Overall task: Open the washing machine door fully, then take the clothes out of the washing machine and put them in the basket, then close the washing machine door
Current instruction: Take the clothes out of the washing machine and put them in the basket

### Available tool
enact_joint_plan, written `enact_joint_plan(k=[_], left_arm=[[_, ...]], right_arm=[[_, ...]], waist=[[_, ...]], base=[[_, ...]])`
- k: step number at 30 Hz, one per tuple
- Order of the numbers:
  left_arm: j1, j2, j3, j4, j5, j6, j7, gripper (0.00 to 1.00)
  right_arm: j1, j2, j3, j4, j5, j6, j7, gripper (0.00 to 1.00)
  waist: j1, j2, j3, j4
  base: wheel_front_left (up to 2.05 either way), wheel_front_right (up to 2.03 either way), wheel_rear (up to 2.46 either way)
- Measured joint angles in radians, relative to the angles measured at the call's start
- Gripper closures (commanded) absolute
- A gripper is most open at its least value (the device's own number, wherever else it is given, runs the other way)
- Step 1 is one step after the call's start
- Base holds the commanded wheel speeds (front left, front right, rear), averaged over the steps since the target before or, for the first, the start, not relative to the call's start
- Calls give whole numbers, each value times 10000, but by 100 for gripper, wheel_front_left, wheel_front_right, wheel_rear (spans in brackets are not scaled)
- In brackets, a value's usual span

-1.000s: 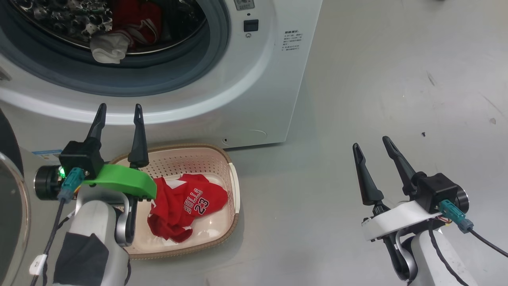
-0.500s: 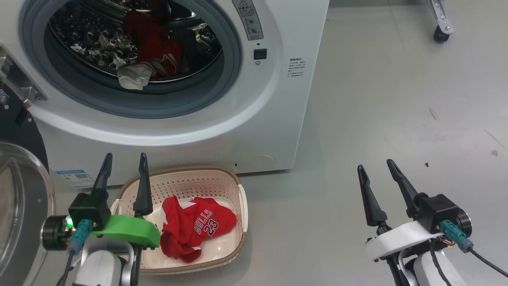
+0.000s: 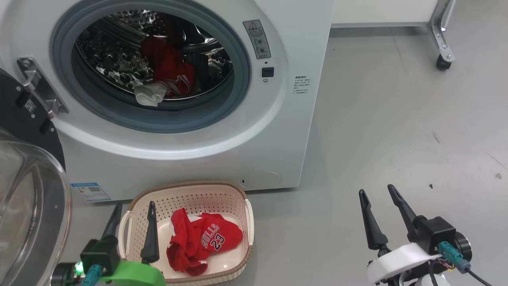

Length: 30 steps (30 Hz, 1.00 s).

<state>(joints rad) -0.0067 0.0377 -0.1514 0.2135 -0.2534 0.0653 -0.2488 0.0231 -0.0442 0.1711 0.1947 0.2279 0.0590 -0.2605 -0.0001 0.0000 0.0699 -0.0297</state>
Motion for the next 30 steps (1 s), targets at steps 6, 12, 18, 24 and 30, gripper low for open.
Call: enact_joint_plan(k=[6,12,18,24,30], left_arm=[[585,19,-63,-305,0,19,13,0],[980,38,-119,-679,0,92,113,0],[1259,44,-123,-991,0,100,201,0],[1409,54,-138,-1266,0,134,291,0],[1604,71,-136,-1482,2,182,368,0]], right_arm=[[244,8,86,-2,0,-17,0,0],[432,15,98,-79,21,-102,0,0],[492,15,119,-155,102,-192,0,0],[555,17,182,-182,105,-238,0,0],[633,19,207,-222,105,-265,0,0]], waist=[[0,0,-260,69],[0,0,-359,91],[0,0,-403,80],[0,0,-430,63],[0,0,-429,38]], base=[[0,0,0],[0,0,0],[0,0,0],[0,0,0],[0,0,0]])
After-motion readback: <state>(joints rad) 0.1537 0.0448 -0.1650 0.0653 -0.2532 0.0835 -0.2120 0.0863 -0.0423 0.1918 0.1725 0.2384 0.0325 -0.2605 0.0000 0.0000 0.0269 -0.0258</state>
